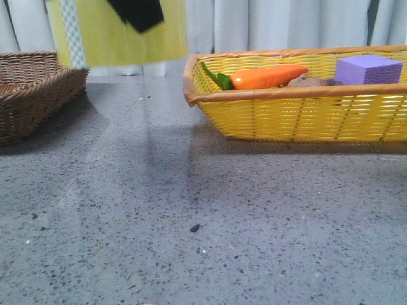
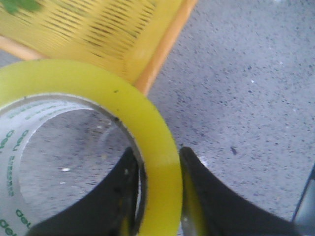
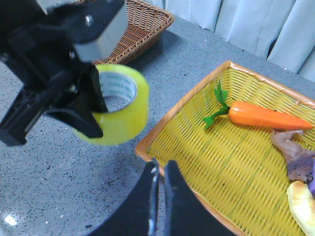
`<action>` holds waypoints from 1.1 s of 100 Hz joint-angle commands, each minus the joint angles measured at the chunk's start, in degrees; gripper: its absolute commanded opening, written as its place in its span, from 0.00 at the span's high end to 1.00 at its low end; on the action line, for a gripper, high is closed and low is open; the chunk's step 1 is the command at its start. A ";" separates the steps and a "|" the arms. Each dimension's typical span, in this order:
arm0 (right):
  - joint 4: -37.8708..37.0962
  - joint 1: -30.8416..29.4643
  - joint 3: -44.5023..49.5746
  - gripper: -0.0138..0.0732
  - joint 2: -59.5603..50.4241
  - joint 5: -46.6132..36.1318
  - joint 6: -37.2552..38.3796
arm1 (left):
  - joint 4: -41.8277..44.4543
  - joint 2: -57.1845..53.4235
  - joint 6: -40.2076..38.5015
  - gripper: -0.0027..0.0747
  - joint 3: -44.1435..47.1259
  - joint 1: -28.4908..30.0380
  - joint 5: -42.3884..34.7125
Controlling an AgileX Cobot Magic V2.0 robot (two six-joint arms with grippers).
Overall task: Transfer tape with both arms
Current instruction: 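Lift the tape roll with the left gripper and lower it into the brown basket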
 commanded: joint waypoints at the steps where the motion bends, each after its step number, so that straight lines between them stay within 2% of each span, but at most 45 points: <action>1: -1.54 -0.04 -1.41 0.92 -0.53 -4.32 0.09 | 3.30 -2.03 -0.56 0.99 -4.73 0.04 -1.04; 18: -1.54 -0.04 -1.41 0.92 -0.53 -4.32 0.09 | 5.96 -2.03 -1.73 0.99 -7.32 5.07 -0.07; 55: -1.54 -0.04 -1.41 0.92 -0.53 -4.32 0.09 | 5.19 -1.51 -1.73 0.99 -7.31 26.11 -1.92; 70: -1.64 -0.04 -1.41 0.92 -0.53 -4.80 0.09 | 0.90 1.08 -1.73 0.99 -7.31 32.84 -3.29; 84: -1.64 -0.04 -1.41 0.92 -0.53 -5.42 0.09 | 0.22 4.75 -1.73 0.99 -7.19 35.45 -4.00; 110: -1.64 -0.04 -1.41 0.92 -0.53 -5.42 0.09 | 0.22 10.79 -1.73 0.99 -7.19 35.66 -7.72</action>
